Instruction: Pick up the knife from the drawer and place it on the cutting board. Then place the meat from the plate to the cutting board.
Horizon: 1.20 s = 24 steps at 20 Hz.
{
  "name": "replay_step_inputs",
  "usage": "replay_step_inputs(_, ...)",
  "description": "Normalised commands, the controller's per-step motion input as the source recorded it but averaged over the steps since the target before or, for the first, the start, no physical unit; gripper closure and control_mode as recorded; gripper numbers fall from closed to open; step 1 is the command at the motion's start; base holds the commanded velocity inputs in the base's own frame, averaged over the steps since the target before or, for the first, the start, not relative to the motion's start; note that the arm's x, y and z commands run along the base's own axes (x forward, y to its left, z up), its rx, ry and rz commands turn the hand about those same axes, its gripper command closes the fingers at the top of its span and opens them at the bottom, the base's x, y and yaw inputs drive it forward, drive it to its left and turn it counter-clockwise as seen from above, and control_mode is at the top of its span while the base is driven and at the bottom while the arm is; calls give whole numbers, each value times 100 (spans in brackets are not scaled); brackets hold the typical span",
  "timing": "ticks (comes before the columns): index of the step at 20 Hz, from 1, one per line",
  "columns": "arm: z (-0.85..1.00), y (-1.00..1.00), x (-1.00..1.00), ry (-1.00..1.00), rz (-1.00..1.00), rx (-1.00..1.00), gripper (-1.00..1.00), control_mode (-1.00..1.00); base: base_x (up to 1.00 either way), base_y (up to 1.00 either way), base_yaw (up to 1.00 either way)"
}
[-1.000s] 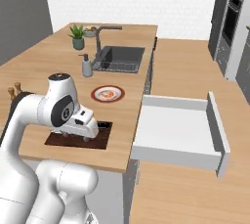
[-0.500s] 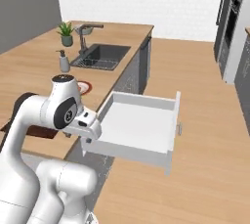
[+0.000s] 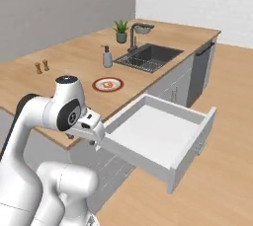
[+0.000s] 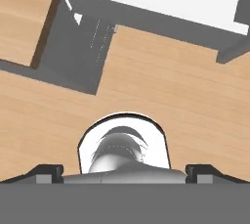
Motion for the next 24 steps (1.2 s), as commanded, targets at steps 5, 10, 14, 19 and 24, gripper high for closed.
replay_step_inputs(5, 0, 0, 0, 0, 0, 0, -100, 100, 32, -34, 70)
replay_step_inputs(10, 0, 0, 0, 0, 0, 0, -100, 100, 18, -43, 64)
replay_step_inputs(14, 0, 0, 0, 0, 0, 0, -100, 100, 10, -34, 60)
replay_step_inputs(19, 0, 0, 0, 0, 0, 0, -100, 100, -4, -37, 52)
replay_step_inputs(24, 0, 0, 0, 0, 0, 0, -100, 100, -3, -49, 42)
